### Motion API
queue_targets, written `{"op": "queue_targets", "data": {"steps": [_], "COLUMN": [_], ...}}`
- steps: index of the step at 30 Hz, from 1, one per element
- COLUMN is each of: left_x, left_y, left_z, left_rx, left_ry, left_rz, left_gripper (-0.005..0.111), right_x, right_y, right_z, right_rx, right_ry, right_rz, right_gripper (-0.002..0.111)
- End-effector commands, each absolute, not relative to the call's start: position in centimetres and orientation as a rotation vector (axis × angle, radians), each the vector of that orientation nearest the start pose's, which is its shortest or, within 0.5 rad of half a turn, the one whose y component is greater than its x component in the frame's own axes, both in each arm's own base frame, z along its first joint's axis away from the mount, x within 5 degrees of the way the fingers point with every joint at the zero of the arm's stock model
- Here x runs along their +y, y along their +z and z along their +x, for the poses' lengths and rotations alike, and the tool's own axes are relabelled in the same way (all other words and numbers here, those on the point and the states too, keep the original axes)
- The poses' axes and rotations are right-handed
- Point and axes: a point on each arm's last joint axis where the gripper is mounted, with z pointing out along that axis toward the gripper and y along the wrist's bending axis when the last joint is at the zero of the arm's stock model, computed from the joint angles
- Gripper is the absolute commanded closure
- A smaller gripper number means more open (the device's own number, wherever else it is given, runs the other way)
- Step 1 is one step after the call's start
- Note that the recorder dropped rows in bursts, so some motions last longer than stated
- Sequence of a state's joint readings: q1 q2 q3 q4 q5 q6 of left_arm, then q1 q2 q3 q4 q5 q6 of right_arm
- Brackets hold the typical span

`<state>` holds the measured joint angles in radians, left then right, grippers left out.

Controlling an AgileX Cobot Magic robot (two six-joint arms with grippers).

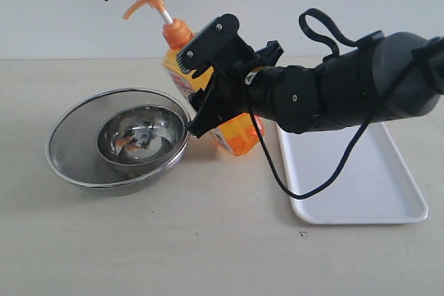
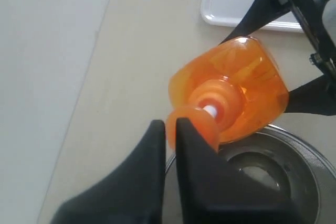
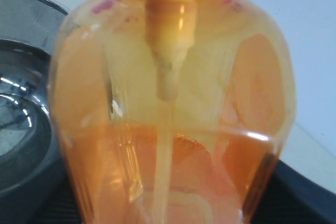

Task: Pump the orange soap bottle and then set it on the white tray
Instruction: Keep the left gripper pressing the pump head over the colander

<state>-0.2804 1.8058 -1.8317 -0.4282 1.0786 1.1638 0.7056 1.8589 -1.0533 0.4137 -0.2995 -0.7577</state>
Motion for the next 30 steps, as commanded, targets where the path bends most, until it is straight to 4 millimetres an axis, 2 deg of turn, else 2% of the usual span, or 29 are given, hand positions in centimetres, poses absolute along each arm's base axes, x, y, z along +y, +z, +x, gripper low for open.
{"op": "queue_targets", "data": {"steps": [1,7,18,30], "left_x": [-14.7,-14.8,-15.4,-15.4], "left_y": [37.3,36.8,34.3,34.1], "left_z": [37.3,37.5,38.6,38.3], "left_rx": [1.878,1.893,1.954,1.968], "left_ry": [-0.208,-0.221,-0.301,-0.321], "left_rz": [1.507,1.520,1.547,1.571], "left_gripper": [0.102,0.102,0.102,0.102], "right_x": [25.3,25.3,25.3,25.3], "right_y": [20.3,20.3,20.3,20.3], "right_z": [31.3,31.3,31.3,31.4], "right_rx": [1.743,1.743,1.743,1.739], "right_ry": [0.100,0.100,0.100,0.099], "right_rz": [-0.947,-0.947,-0.947,-0.943], "right_gripper": [0.108,0.108,0.108,0.108]}}
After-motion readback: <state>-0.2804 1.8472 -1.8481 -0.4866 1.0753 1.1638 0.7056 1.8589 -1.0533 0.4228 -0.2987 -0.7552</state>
